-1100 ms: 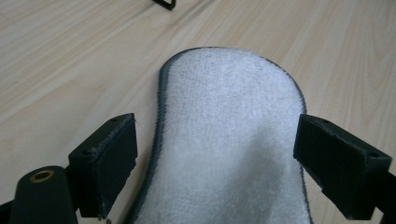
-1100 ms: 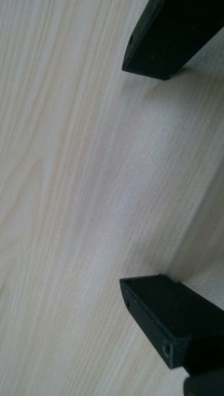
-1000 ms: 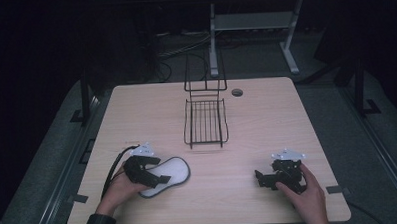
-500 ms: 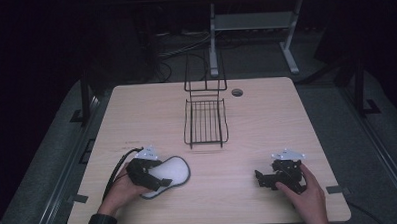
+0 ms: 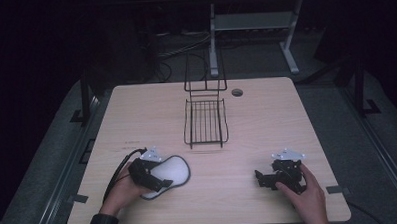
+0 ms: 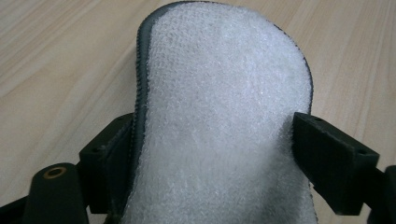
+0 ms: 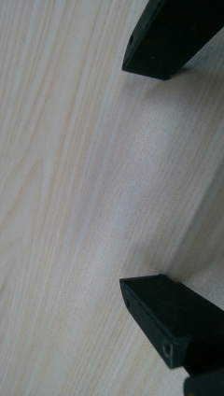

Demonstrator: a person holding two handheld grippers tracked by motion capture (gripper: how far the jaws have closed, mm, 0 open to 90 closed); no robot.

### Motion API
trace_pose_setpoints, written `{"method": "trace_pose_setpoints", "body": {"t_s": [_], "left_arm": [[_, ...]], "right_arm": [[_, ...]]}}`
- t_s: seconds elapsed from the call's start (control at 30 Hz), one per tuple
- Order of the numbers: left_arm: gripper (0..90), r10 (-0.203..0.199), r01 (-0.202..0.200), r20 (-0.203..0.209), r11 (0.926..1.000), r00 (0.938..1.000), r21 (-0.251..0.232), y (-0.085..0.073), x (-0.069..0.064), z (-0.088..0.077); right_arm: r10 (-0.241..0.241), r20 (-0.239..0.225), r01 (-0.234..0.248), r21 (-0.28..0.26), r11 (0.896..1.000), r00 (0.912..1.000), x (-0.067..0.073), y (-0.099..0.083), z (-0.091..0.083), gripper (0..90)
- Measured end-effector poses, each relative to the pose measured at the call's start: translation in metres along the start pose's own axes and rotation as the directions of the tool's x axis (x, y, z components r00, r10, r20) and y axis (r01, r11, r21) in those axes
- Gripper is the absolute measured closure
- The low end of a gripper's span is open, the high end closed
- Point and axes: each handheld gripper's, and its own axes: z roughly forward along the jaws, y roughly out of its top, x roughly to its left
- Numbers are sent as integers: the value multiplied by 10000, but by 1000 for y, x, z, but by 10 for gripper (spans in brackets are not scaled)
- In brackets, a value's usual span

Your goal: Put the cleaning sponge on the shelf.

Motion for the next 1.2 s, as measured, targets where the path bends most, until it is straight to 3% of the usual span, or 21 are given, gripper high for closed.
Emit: {"method": "trace_pose_setpoints", "body": {"t_s": [0.33, 0.57, 0.77, 1.0, 1.2], "left_arm": [[272, -236, 234, -83, 9994, 9997, -254, -1, -1, -7], [511, -386, 392, 78, 9941, 9992, -1011, 0, 2, -24], [662, -693, 764, 526, 9861, 9962, -1474, 1, 6, -35], [740, -957, 1140, 1043, 9760, 9899, -1858, 1, 7, -49], [770, -1052, 1266, 1204, 9742, 9871, -1866, 4, 6, -53]], "right_arm": [[1, -1, -1, -1, 10000, 10000, 0, 0, 0, 0], [1, 1, -1, -2, 10000, 10000, 0, 0, 0, 0], [0, 1, 0, -2, 10000, 10000, 0, 0, 0, 0], [1, 1, -1, -3, 10000, 10000, 0, 0, 0, 0], [1, 0, -1, -2, 10000, 10000, 0, 0, 0, 0]]}}
